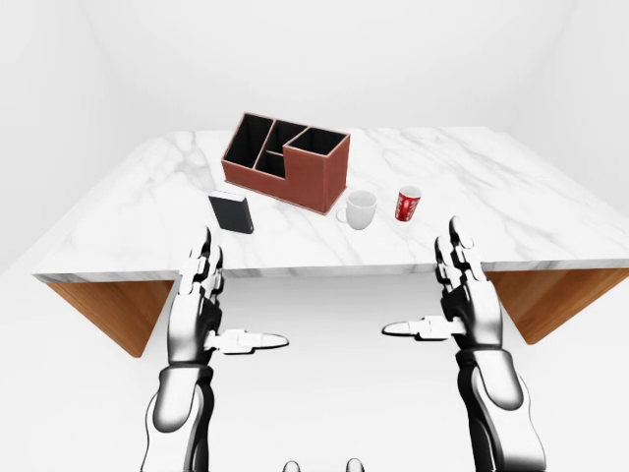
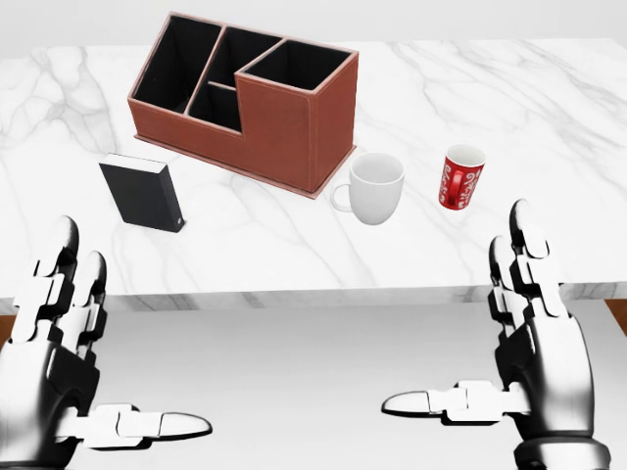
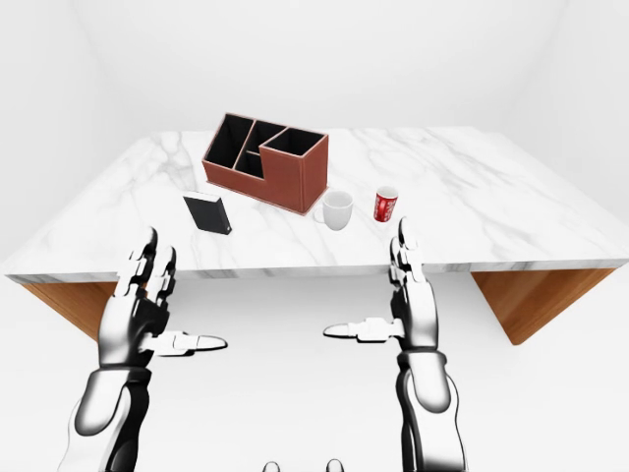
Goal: Pick up the red mug and place it to the right of the caddy.
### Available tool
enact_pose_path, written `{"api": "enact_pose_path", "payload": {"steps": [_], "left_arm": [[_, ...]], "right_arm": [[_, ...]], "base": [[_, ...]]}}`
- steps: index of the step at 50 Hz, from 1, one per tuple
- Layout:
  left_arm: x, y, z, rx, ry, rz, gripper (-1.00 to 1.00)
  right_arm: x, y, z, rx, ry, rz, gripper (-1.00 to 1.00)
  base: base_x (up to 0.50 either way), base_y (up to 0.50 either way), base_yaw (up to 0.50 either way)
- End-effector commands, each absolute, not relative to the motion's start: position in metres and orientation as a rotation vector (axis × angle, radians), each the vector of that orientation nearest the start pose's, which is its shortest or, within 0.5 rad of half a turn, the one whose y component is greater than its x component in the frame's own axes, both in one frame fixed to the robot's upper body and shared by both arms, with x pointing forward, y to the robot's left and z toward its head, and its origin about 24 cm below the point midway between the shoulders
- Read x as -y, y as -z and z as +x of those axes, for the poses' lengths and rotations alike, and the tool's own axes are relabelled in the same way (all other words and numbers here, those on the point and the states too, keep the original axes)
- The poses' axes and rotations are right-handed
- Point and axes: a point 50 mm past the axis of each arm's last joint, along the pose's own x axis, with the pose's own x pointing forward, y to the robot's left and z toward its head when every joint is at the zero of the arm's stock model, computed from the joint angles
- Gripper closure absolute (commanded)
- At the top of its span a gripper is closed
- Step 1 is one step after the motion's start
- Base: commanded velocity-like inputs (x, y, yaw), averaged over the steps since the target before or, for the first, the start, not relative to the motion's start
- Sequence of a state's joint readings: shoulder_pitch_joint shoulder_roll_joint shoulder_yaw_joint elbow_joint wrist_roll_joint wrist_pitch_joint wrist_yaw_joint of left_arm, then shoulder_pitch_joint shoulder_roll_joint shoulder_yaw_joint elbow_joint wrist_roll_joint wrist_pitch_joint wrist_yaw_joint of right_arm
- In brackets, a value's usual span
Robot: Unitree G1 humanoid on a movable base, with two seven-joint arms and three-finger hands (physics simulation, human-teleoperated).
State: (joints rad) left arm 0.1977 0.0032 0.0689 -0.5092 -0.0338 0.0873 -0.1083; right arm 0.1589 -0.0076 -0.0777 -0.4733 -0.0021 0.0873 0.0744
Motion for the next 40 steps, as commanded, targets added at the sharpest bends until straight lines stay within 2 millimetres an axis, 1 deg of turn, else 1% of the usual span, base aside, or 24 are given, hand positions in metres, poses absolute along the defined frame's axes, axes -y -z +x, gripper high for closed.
{"api": "enact_pose_path", "payload": {"steps": [1, 2, 3, 4, 7, 8, 10, 12, 13, 14, 16, 17, 19, 20, 21, 22, 23, 29, 31, 32, 33, 40], "left_arm": [[-0.173, -0.120, 0.198, 0.284, -0.011, 0.021, -1.00], [-0.173, -0.121, 0.198, 0.288, -0.011, 0.021, -1.00], [-0.173, -0.112, 0.199, 0.246, -0.011, 0.017, -1.00], [-0.173, -0.121, 0.197, 0.287, -0.011, 0.021, -1.00], [-0.173, -0.122, 0.197, 0.293, -0.010, 0.021, -1.00], [-0.174, -0.108, 0.199, 0.227, -0.010, 0.012, -1.00], [-0.175, -0.106, 0.198, 0.218, -0.012, 0.011, -1.00], [-0.175, -0.108, 0.197, 0.226, -0.012, 0.010, -1.00], [-0.175, -0.120, 0.195, 0.283, -0.015, 0.019, -1.00], [-0.175, -0.111, 0.196, 0.242, -0.016, 0.014, -1.00], [-0.175, -0.108, 0.197, 0.229, -0.017, 0.012, -1.00], [-0.175, -0.114, 0.196, 0.256, -0.017, 0.015, -1.00], [-0.176, -0.109, 0.196, 0.231, -0.017, 0.011, -1.00], [-0.175, -0.125, 0.194, 0.302, -0.018, 0.021, -1.00], [-0.175, -0.127, 0.193, 0.313, -0.018, 0.023, -1.00], [-0.176, -0.114, 0.194, 0.253, -0.017, 0.015, -1.00], [-0.176, -0.112, 0.194, 0.244, -0.017, 0.014, -1.00], [-0.174, -0.114, 0.192, 0.249, -0.012, 0.018, -1.00], [-0.173, -0.124, 0.190, 0.295, -0.012, 0.025, -1.00], [-0.174, -0.117, 0.191, 0.265, -0.011, 0.021, -1.00], [-0.174, -0.115, 0.191, 0.254, -0.011, 0.020, -1.00], [-0.175, -0.115, 0.191, 0.254, -0.014, 0.019, -1.00]], "right_arm": [[0.173, -0.125, 0.202, 0.306, 0.047, -0.054, -1.00], [0.173, -0.126, 0.202, 0.308, 0.047, -0.056, -1.00], [0.173, -0.126, 0.202, 0.310, 0.048, -0.055, -1.00], [0.173, -0.126, 0.201, 0.311, 0.047, -0.055, -1.00], [0.173, -0.129, 0.199, 0.322, 0.046, -0.057, -1.00], [0.172, -0.130, 0.198, 0.326, 0.044, -0.059, -1.00], [0.172, -0.132, 0.197, 0.332, 0.044, -0.060, -1.00], [0.172, -0.132, 0.196, 0.333, 0.045, -0.062, -1.00], [0.172, -0.134, 0.196, 0.342, 0.046, -0.051, -1.00], [0.172, -0.135, 0.195, 0.347, 0.046, -0.052, -1.00], [0.172, -0.134, 0.195, 0.345, 0.043, -0.049, -1.00], [0.172, -0.134, 0.194, 0.345, 0.041, -0.043, -1.00], [0.172, -0.135, 0.194, 0.351, 0.042, -0.034, -1.00], [0.173, -0.137, 0.193, 0.362, 0.047, -0.031, -1.00], [0.174, -0.138, 0.193, 0.362, 0.047, -0.030, -1.00], [0.174, -0.136, 0.194, 0.355, 0.050, -0.029, -1.00], [0.174, -0.136, 0.194, 0.354, 0.050, -0.028, -1.00], [0.174, -0.134, 0.195, 0.344, 0.047, -0.034, -1.00], [0.174, -0.134, 0.195, 0.347, 0.050, -0.034, -1.00], [0.174, -0.134, 0.195, 0.347, 0.050, -0.034, -1.00], [0.174, -0.134, 0.195, 0.346, 0.049, -0.035, -1.00], [0.173, -0.133, 0.195, 0.342, 0.047, -0.040, -1.00]], "base": [[0.00, 0.00, 0.00], [0.00, 0.00, 0.00], [0.00, 0.00, 0.00], [0.00, 0.00, 0.00], [0.00, 0.00, 0.00], [0.00, 0.00, 0.00], [0.00, 0.00, 0.00], [0.00, 0.00, 0.00], [0.00, 0.00, 0.00], [0.00, 0.00, 0.00], [0.08, 0.00, 0.00], [0.30, 0.00, 0.00], [0.33, 0.00, 0.00], [0.44, 0.00, 0.00], [0.46, 0.00, 0.00], [0.50, 0.00, 0.00], [0.50, 0.00, 0.00], [0.50, 0.00, 0.00], [0.50, 0.00, 0.00], [0.50, 0.00, 0.00], [0.50, 0.00, 0.00], [0.50, 0.00, 0.00]]}}
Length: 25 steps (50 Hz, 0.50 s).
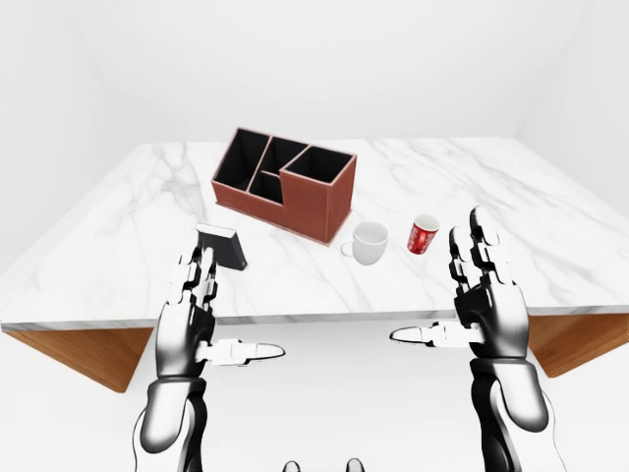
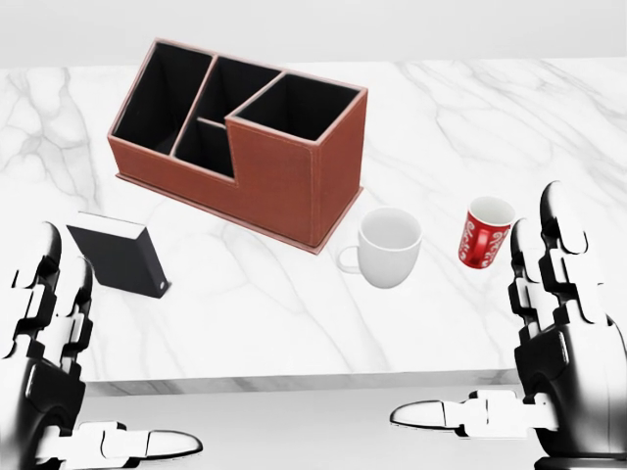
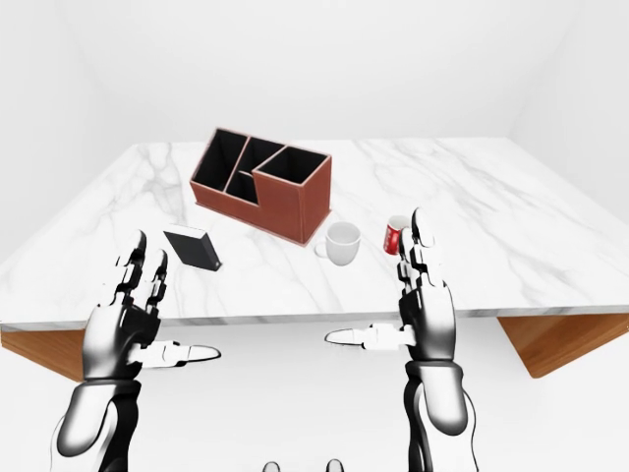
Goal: Pick up the red mug and place it to the right of the caddy.
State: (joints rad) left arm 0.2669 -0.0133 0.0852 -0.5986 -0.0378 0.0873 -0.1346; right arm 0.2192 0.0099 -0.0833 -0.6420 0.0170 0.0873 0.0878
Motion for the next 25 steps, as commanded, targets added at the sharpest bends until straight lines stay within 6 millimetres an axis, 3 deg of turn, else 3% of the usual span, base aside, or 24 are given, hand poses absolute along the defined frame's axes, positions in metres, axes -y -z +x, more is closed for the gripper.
{"api": "enact_pose_path", "payload": {"steps": [1, 25], "left_arm": [[-0.1748, -0.1151, 0.1909, 0.255, -0.014, 0.019, -1.00], [-0.1749, -0.1181, 0.1869, 0.266, -0.014, 0.022, -1.00]], "right_arm": [[0.1730, -0.1335, 0.1950, 0.343, 0.047, -0.041, -1.00], [0.1736, -0.1351, 0.1933, 0.349, 0.046, -0.045, -1.00]], "base": [[0.50, 0.00, 0.00], [0.50, 0.00, 0.00]]}}
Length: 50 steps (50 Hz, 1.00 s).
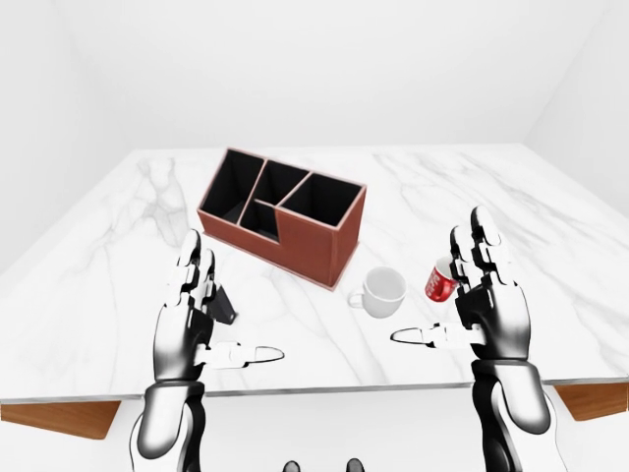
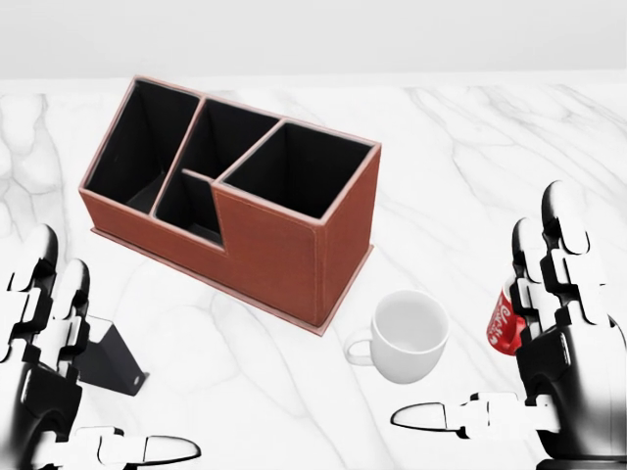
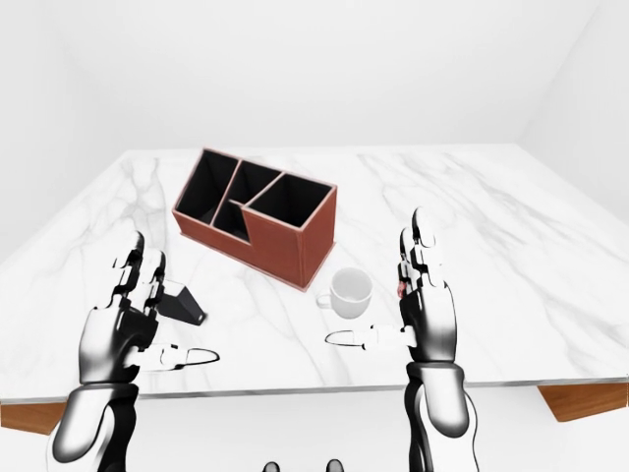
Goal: Pick up the red mug and place it to the right of the caddy.
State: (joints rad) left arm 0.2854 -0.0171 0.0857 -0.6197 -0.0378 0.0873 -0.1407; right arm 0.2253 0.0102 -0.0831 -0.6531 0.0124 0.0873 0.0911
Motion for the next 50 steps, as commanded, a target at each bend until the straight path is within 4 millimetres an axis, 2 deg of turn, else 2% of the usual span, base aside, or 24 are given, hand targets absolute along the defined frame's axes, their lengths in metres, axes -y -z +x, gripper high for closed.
{"api": "enact_pose_path", "payload": {"steps": [1, 26, 50], "left_arm": [[-0.1751, -0.1183, 0.1871, 0.267, -0.014, 0.021, -1.00], [-0.1746, -0.1210, 0.1844, 0.277, -0.012, 0.022, -1.00], [-0.1773, -0.1268, 0.1808, 0.303, -0.016, 0.022, -1.00]], "right_arm": [[0.1734, -0.1351, 0.1932, 0.349, 0.046, -0.045, -1.00], [0.1729, -0.1347, 0.1929, 0.347, 0.041, -0.043, -1.00], [0.1721, -0.1354, 0.1915, 0.350, 0.036, -0.027, -1.00]], "base": [[0.50, 0.00, 0.00], [0.50, 0.00, 0.00], [0.00, -0.05, 0.00]]}}
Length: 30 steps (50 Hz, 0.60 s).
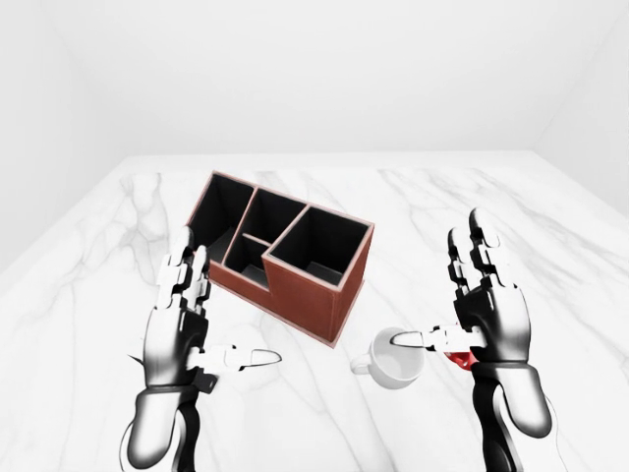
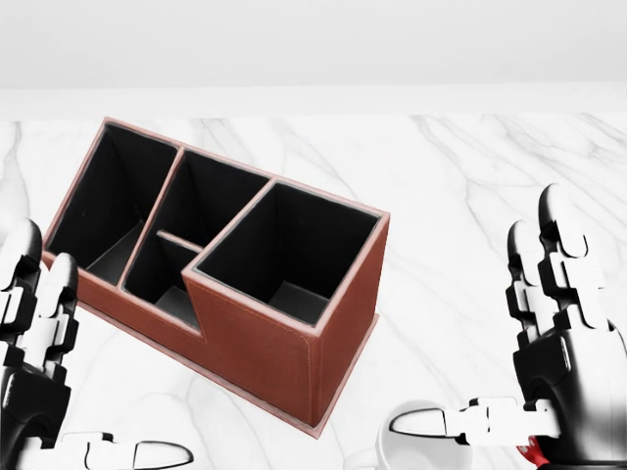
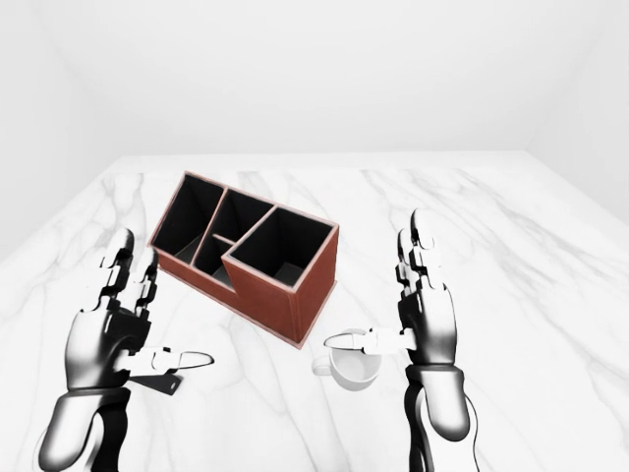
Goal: Pick up the red mug and place it to the right of the caddy.
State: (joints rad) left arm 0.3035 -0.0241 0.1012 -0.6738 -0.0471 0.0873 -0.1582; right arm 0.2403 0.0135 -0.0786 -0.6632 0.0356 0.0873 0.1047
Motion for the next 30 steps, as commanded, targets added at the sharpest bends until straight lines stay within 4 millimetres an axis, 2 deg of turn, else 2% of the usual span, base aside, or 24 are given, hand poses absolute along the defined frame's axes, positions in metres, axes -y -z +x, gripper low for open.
{"api": "enact_pose_path", "payload": {"steps": [1, 5, 13, 22, 25, 30], "left_arm": [[-0.1773, -0.1268, 0.1808, 0.302, -0.016, 0.023, -1.00], [-0.1771, -0.1266, 0.1803, 0.301, -0.015, 0.023, -1.00], [-0.1772, -0.1273, 0.1800, 0.304, -0.015, 0.023, -1.00], [-0.1773, -0.1273, 0.1807, 0.305, -0.016, 0.024, -1.00], [-0.1772, -0.1267, 0.1808, 0.302, -0.015, 0.024, -1.00], [-0.1776, -0.1268, 0.1806, 0.302, -0.017, 0.023, -1.00]], "right_arm": [[0.1720, -0.1360, 0.1912, 0.354, 0.033, -0.024, -1.00], [0.1686, -0.1334, 0.1872, 0.339, -0.020, -0.010, -1.00], [0.1726, -0.1364, 0.1894, 0.356, 0.021, -0.013, -1.00], [0.1722, -0.1360, 0.1890, 0.354, 0.016, -0.005, -1.00], [0.1716, -0.1344, 0.1895, 0.346, 0.014, -0.010, -1.00], [0.1715, -0.1352, 0.1895, 0.350, 0.018, -0.007, -1.00]], "base": [[0.00, 0.00, 0.00], [0.13, 0.00, 0.00], [0.49, -0.01, 0.00], [0.01, 0.00, 0.00], [-0.03, -0.45, 0.00], [-0.01, -0.04, 0.00]]}}
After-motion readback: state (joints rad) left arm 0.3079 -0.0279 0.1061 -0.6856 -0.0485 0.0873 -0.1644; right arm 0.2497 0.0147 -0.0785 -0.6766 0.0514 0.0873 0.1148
